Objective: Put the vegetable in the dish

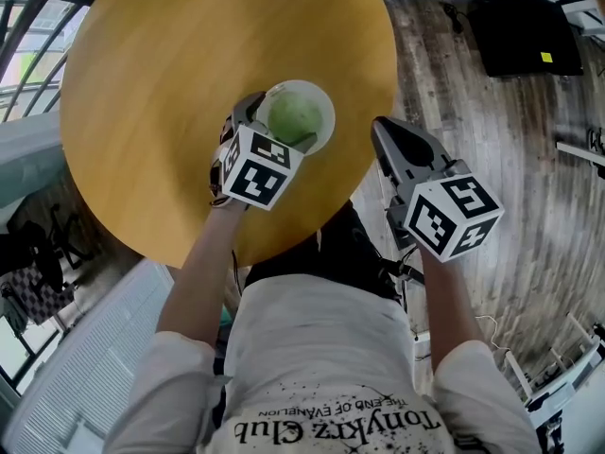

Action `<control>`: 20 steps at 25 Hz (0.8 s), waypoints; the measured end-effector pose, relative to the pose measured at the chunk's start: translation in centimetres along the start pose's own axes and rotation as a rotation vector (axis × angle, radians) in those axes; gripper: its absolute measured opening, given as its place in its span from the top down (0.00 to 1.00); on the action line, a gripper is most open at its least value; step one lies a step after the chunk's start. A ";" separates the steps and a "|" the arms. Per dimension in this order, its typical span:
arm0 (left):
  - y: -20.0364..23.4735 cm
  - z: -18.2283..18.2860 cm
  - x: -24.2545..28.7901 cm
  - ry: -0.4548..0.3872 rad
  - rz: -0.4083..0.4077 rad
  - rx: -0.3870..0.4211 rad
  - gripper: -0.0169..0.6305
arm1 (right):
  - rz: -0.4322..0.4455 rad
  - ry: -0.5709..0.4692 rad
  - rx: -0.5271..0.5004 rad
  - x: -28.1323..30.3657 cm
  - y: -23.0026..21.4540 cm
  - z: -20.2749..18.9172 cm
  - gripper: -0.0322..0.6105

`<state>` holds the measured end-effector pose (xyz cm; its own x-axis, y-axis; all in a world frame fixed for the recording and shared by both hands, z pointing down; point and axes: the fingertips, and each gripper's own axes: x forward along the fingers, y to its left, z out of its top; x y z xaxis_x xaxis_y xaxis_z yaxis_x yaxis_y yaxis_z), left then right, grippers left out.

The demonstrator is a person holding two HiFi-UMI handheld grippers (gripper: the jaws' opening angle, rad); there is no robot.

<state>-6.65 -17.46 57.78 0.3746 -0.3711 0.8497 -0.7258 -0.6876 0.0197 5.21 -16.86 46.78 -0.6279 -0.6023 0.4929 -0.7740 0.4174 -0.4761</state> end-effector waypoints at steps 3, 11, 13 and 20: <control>0.0 0.0 -2.1 -0.037 0.005 -0.058 0.29 | 0.000 -0.006 -0.025 -0.9 0.8 0.4 0.92; 0.2 0.8 -9.1 -0.158 0.090 -0.181 0.78 | -0.017 -0.028 -0.075 -4.3 2.7 1.1 0.92; -0.3 1.3 -10.9 -0.179 0.103 -0.181 0.82 | -0.014 -0.031 -0.087 -5.0 3.4 1.3 0.92; -2.5 0.8 -15.3 -0.234 0.081 -0.203 0.90 | -0.013 -0.055 -0.128 -6.2 6.2 1.6 0.92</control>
<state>-10.10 -10.51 44.30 0.4163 -0.5694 0.7089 -0.8503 -0.5200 0.0816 4.40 -11.59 39.60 -0.6154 -0.6428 0.4562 -0.7881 0.4905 -0.3719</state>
